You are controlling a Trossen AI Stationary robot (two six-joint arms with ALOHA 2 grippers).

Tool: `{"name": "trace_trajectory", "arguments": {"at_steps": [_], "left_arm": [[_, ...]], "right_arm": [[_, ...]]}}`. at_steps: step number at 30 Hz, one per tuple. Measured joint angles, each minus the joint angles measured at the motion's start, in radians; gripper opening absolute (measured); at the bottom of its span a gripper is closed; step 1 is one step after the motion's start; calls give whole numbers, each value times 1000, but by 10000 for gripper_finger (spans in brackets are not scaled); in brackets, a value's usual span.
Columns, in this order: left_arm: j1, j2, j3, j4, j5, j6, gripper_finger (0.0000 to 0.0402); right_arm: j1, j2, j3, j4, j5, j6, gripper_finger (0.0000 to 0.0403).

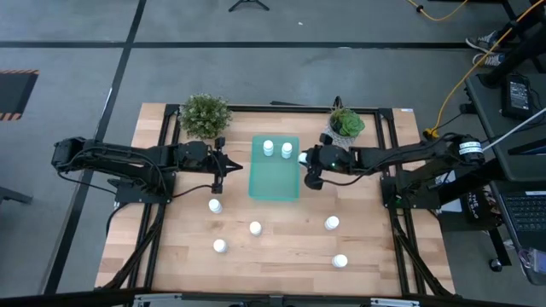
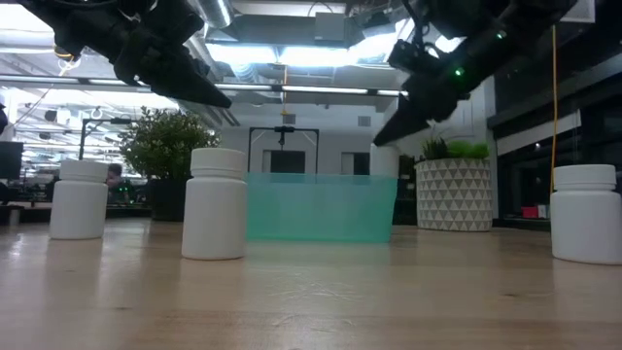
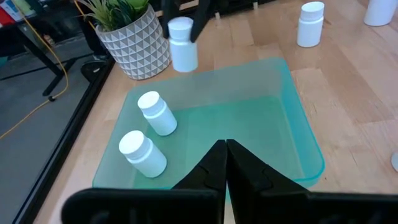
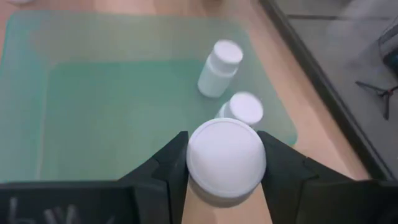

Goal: Pick and place pill bottles into a basket
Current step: Put the white pill bottle into the green bin

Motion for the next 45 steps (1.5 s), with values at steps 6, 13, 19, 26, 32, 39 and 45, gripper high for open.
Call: {"name": "trace_trajectory", "arguments": {"at_steps": [6,13,19,26,32,39,45], "left_arm": [[0,0,0,0,0,-2,6],[0,1,-27,7,0,-1,3],[0,1,-29,20,0,0,4],[0,1,-29,29,0,0,5],[0,1,-29,29,0,-1,2],[0,1,-29,31,0,-1,7],[0,1,-29,31,-2,0,1]], "right_arm": [[-3,0,28,5,-33,-27,151],[-3,22,29,75,-77,-37,151],[-15,49,29,138,-181,-59,151],[-58,50,29,158,-284,-78,151],[-89,51,43,152,-327,-78,151],[-107,97,119,91,-393,-97,151],[-124,183,217,-26,-395,-124,151]]}}
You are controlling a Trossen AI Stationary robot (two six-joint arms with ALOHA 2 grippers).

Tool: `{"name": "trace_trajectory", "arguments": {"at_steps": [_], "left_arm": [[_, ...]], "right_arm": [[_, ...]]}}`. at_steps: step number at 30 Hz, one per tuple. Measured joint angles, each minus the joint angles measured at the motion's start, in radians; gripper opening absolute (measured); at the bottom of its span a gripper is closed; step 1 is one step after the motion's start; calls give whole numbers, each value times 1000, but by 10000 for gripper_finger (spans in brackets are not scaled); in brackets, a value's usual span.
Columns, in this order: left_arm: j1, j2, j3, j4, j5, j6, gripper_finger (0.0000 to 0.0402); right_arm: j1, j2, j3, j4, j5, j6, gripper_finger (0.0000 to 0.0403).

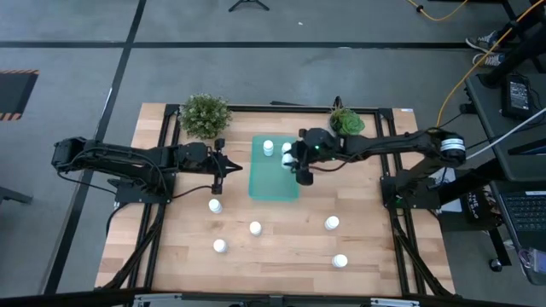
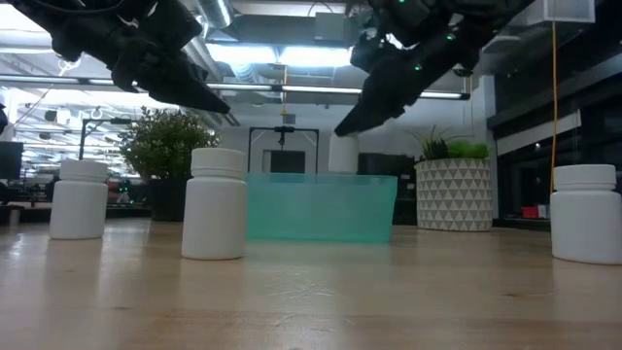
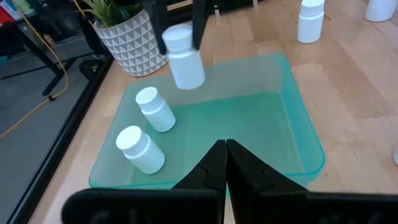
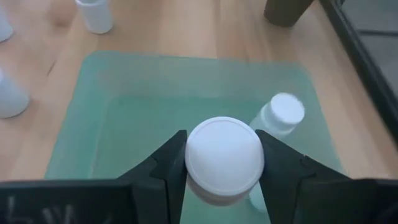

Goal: Pick and place pill bottles into a basket
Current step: Put the white pill bottle into the green bin

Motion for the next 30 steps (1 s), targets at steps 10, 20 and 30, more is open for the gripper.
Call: {"name": "trace_trajectory", "arguments": {"at_steps": [10,20,30], "left_arm": [[0,0,0,0,-5,-1,6],[0,0,0,0,-5,-24,5],[-1,0,0,-5,-5,-29,1]], "right_arm": [[-3,98,85,-81,1,-31,151],[-6,177,78,-49,54,-46,151],[-28,181,-29,109,55,-31,151]]}}
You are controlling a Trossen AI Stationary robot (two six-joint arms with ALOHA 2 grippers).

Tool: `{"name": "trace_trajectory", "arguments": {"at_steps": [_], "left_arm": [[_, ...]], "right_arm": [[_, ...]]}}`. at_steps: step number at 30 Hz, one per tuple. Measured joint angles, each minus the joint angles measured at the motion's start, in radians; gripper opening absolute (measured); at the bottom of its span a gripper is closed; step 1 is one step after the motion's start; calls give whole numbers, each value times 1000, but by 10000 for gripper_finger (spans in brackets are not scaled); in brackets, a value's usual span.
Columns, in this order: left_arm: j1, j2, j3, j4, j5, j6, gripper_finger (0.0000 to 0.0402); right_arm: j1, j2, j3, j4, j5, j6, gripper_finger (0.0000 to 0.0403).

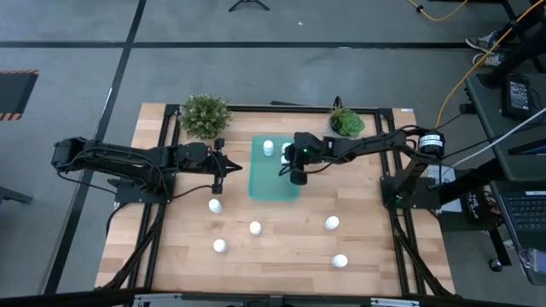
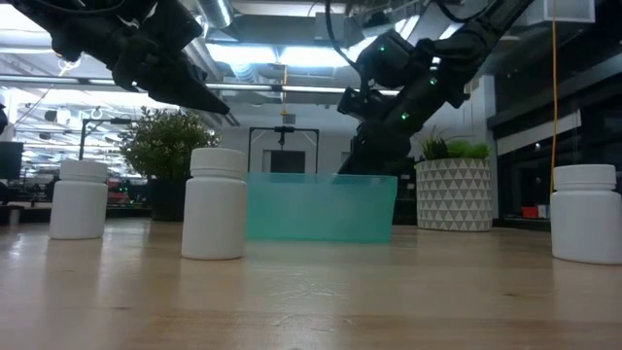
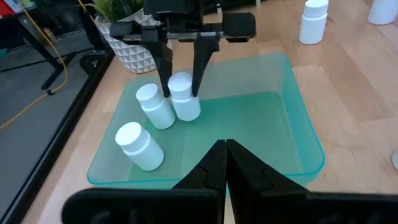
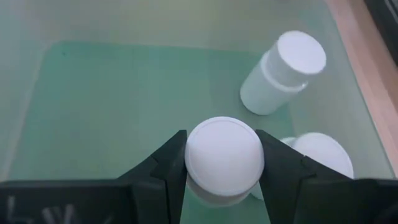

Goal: Pick and place pill bottles into a basket
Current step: Put the white pill bottle into the green bin

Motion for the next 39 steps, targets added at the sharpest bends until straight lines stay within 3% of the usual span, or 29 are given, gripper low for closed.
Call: {"name": "trace_trajectory", "arguments": {"at_steps": [39], "left_arm": [[0,0,0,-2,0,-23,7]], "right_arm": [[-8,33,-4,16,-12,8,159]]}}
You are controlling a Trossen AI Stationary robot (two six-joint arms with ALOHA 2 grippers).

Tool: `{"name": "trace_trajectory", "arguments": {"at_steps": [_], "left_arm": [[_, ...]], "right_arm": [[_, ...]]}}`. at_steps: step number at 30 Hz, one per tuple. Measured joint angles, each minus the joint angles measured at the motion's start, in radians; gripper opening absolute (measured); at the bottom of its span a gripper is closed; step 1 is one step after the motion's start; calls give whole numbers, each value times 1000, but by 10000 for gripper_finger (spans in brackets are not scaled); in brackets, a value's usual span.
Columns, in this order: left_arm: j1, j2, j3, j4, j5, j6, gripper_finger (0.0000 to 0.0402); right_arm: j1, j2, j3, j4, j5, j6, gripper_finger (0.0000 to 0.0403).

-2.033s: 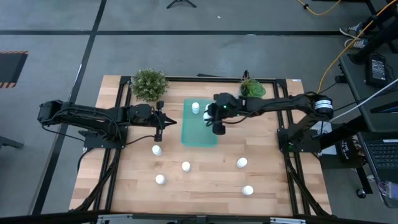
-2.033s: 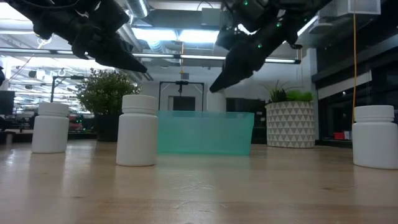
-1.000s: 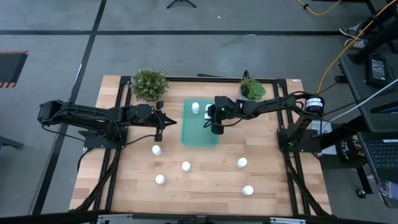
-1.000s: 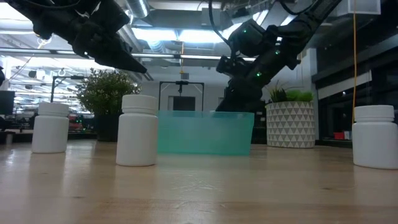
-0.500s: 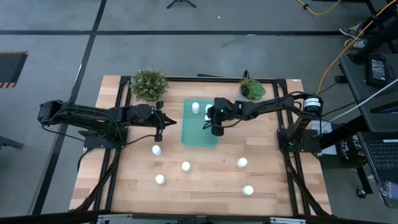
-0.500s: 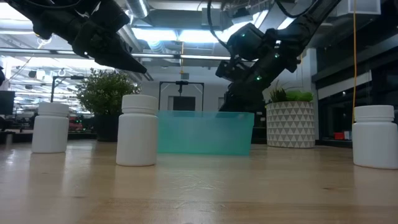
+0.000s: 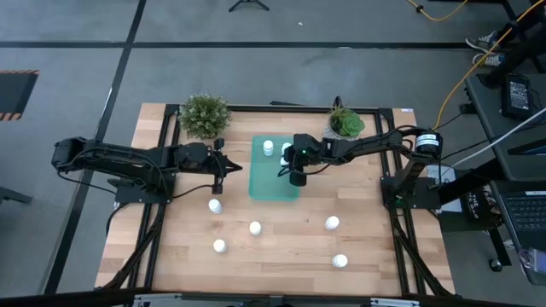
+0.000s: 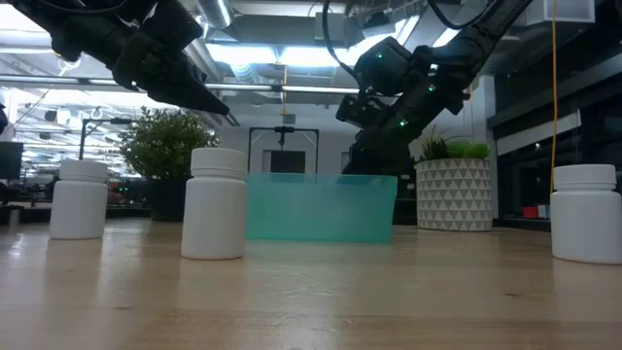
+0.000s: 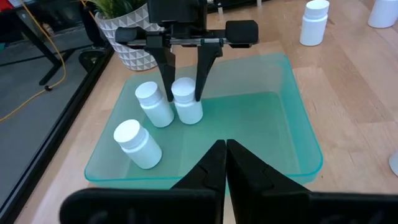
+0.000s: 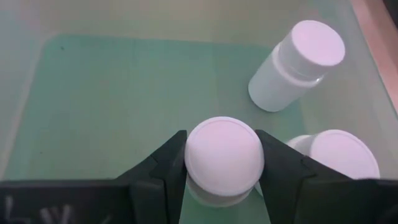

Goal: Pick and place pill bottles into a basket
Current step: Put the white pill bottle into the green bin

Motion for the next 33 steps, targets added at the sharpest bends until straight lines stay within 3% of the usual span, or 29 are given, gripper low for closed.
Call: {"name": "trace_trajectory", "arguments": {"at_steps": [5,9,23,33], "left_arm": [[0,0,0,0,0,0,2],[0,0,0,0,0,0,3],[0,0,0,0,-1,0,2],[0,0,0,0,-25,1,3]], "right_arm": [[0,1,0,-13,2,10,244],[0,1,0,-12,2,18,274],[0,-9,27,-1,2,-7,230],[22,-27,170,-187,3,-80,198]]}}
